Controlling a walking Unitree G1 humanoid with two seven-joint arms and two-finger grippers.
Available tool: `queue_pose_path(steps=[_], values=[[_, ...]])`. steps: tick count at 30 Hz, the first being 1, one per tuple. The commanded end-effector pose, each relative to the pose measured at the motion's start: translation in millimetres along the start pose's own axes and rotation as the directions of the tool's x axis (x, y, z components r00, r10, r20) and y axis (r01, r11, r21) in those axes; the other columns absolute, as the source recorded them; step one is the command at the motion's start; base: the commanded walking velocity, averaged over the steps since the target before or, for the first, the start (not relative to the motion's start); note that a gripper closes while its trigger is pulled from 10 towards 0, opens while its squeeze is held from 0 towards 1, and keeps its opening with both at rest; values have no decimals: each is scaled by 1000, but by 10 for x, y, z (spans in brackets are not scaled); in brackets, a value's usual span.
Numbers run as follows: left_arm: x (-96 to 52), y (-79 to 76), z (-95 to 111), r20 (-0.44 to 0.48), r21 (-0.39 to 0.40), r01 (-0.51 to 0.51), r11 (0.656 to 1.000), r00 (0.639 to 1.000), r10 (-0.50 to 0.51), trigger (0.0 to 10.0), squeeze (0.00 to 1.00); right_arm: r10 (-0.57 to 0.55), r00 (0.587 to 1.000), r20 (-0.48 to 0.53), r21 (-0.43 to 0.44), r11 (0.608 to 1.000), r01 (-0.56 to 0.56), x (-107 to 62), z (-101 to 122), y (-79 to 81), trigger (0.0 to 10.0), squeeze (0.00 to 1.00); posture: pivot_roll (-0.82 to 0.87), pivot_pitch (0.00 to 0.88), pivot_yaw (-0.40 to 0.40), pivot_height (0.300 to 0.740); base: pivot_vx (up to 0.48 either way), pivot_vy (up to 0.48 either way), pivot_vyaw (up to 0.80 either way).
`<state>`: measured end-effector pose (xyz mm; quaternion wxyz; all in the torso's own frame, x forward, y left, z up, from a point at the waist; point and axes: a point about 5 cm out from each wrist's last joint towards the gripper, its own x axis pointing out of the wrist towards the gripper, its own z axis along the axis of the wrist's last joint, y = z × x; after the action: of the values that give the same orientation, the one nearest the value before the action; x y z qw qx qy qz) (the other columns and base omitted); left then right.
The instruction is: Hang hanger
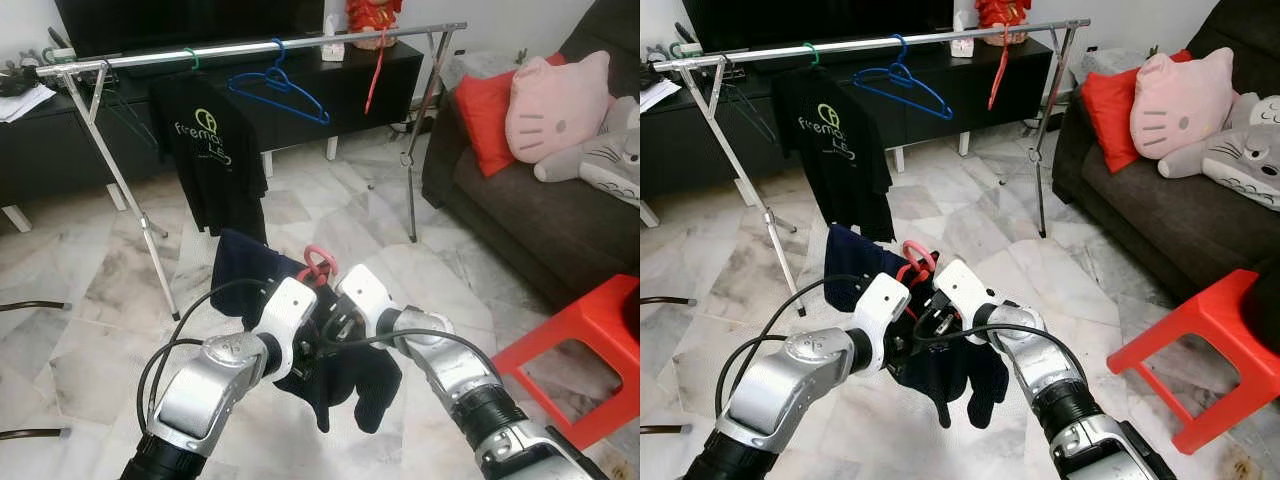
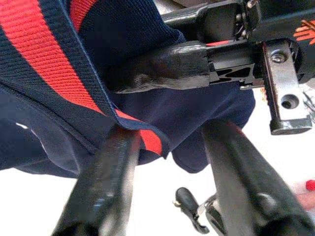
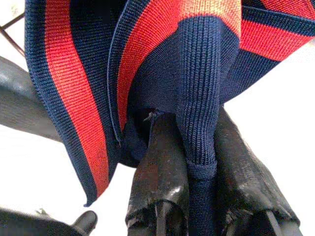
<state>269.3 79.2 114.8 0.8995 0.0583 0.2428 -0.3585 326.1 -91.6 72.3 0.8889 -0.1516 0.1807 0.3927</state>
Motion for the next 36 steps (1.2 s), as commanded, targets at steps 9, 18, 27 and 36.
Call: queue_pose_path(steps=[9, 18, 27, 36], values=[[-77, -27, -23, 2, 34, 38, 999, 999, -38, 10000, 1000, -51, 998, 48, 2, 999, 51, -11, 77, -98, 10000, 0, -81, 33, -41, 740, 0, 0, 0], [-197, -31, -58, 12, 87, 110, 990, 994, -112, 10000, 1000, -71, 997, 38, -4, 997, 71, -24, 45, -140, 10000, 0, -80, 33, -42, 740, 0, 0, 0], [-423, 341, 168, 214, 128, -33, 991, 977, 5, 10000, 1000, -40, 999, 14, -86, 995, 42, -126, 6, -247, 10000, 0, -78, 32, -45, 740, 0, 0, 0], [-601, 562, 44, 167, 232, -25, 972, 986, -15, 10000, 0, 148, 989, -23, -255, 955, -149, -456, -117, -355, 10000, 0, -90, 31, -46, 740, 0, 0, 0]])
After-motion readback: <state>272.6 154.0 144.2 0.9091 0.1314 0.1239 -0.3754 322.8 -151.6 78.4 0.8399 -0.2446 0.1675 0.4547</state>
